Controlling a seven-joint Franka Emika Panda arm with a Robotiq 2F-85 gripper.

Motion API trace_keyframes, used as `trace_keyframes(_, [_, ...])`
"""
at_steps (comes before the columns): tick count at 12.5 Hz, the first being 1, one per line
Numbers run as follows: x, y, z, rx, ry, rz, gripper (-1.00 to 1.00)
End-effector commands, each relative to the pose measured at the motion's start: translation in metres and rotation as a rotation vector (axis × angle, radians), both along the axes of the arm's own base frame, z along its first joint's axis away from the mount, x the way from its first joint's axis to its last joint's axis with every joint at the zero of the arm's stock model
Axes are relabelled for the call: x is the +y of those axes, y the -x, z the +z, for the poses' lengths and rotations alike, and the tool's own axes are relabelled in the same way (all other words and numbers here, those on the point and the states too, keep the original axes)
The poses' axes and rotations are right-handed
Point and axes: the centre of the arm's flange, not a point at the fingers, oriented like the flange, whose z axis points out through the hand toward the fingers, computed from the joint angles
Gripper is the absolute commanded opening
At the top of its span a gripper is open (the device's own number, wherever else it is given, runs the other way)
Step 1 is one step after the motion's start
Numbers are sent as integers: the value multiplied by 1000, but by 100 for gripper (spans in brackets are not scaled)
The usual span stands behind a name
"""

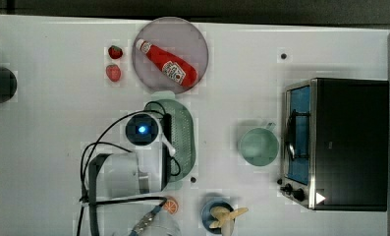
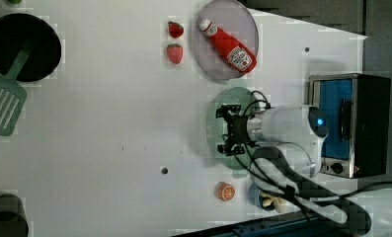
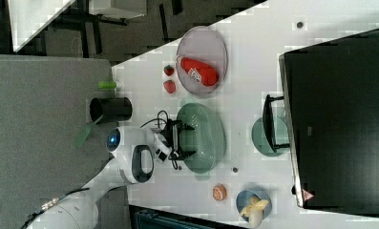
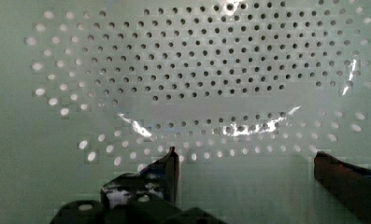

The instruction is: Drag strainer right to left.

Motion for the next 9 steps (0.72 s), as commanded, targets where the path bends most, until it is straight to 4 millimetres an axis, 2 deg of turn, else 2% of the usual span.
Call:
trace_keyframes(1, [62, 11, 7, -5, 7, -32, 100])
trace_keyframes(9, [156, 4, 4, -29, -21, -43, 100])
